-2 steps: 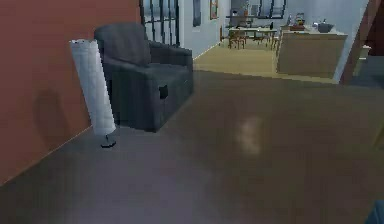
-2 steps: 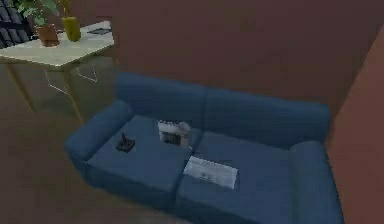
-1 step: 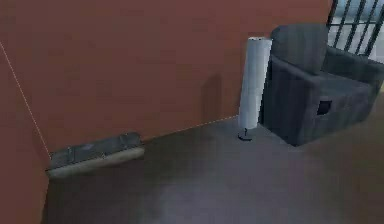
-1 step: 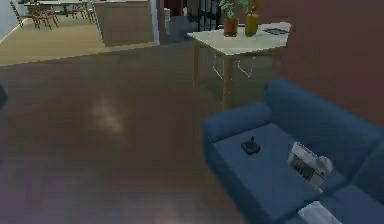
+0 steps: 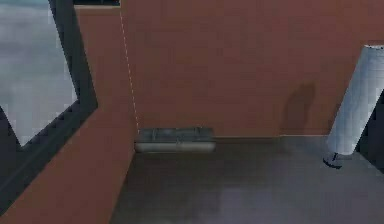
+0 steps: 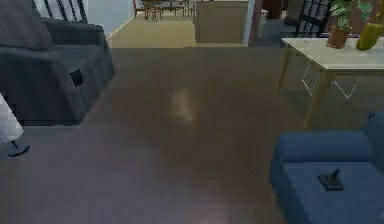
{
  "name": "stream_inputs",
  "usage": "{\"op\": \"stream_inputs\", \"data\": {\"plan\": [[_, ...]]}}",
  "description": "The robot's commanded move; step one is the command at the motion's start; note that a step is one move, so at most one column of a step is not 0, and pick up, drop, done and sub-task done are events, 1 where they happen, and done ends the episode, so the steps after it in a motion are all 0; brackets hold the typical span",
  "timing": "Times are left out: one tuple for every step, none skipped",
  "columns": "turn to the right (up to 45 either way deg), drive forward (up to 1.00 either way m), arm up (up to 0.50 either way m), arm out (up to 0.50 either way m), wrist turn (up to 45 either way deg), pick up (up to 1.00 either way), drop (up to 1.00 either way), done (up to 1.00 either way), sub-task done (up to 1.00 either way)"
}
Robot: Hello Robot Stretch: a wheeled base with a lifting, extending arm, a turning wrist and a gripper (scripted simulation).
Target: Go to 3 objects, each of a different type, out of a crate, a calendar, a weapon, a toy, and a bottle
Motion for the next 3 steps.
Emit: {"op": "stream_inputs", "data": {"plan": [[0.0, 1.00, 0.00, 0.00, 0.0, 0.00, 0.00, 0.00, 0.00], [-27.0, 0.00, 0.00, 0.00, 0.0, 0.00, 0.00, 0.00, 0.00], [0.0, 0.05, 0.00, 0.00, 0.0, 0.00, 0.00, 0.00, 0.00]]}}
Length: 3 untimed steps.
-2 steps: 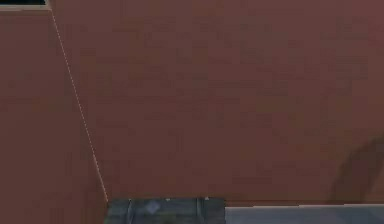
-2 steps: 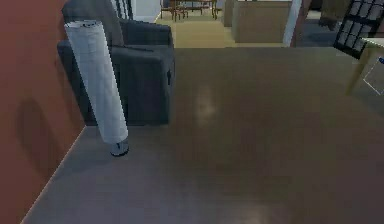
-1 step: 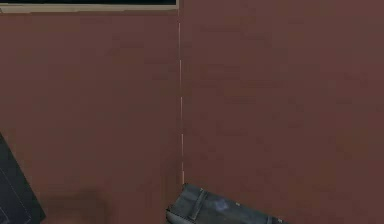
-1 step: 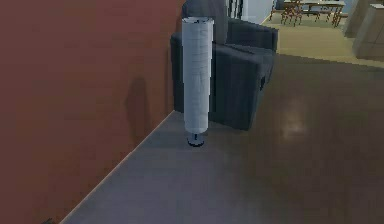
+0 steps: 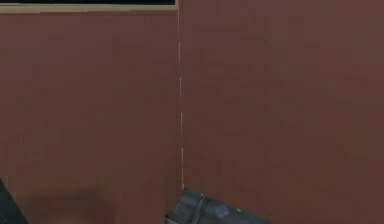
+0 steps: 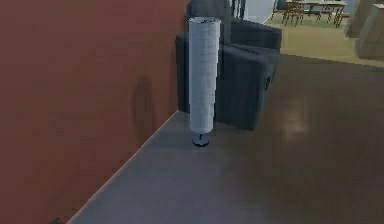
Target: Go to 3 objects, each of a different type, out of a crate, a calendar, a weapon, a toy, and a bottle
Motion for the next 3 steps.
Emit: {"op": "stream_inputs", "data": {"plan": [[15.0, 0.00, 0.00, 0.00, 0.0, 0.00, 0.00, 0.00, 0.00], [0.0, 0.00, 0.00, 0.00, 0.0, 0.00, 0.00, 0.00, 1.00], [45.0, 0.00, 0.00, 0.00, 0.0, 0.00, 0.00, 0.00, 0.00]]}}
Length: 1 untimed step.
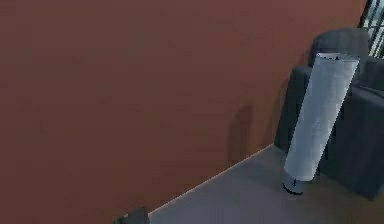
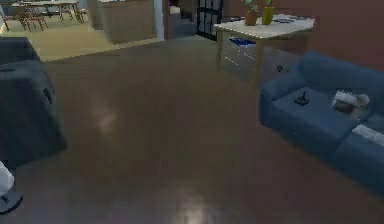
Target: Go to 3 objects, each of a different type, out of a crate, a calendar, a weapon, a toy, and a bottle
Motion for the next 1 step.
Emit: {"op": "stream_inputs", "data": {"plan": [[45.0, 0.00, 0.00, 0.00, 0.0, 0.00, 0.00, 0.00, 0.00]]}}
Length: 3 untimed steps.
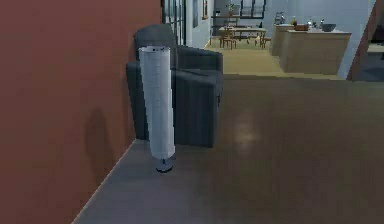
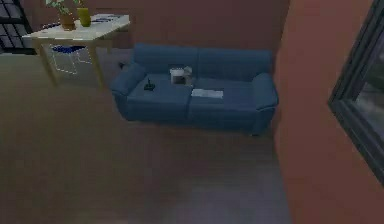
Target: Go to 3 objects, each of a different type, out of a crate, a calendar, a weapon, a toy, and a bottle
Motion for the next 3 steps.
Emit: {"op": "stream_inputs", "data": {"plan": [[30.0, 0.00, 0.00, 0.00, 0.0, 0.00, 0.00, 0.00, 0.00], [0.0, 1.00, 0.00, 0.00, 0.0, 0.00, 0.00, 0.00, 0.00], [3.0, 0.00, 0.00, 0.00, 0.0, 0.00, 0.00, 0.00, 0.00]]}}
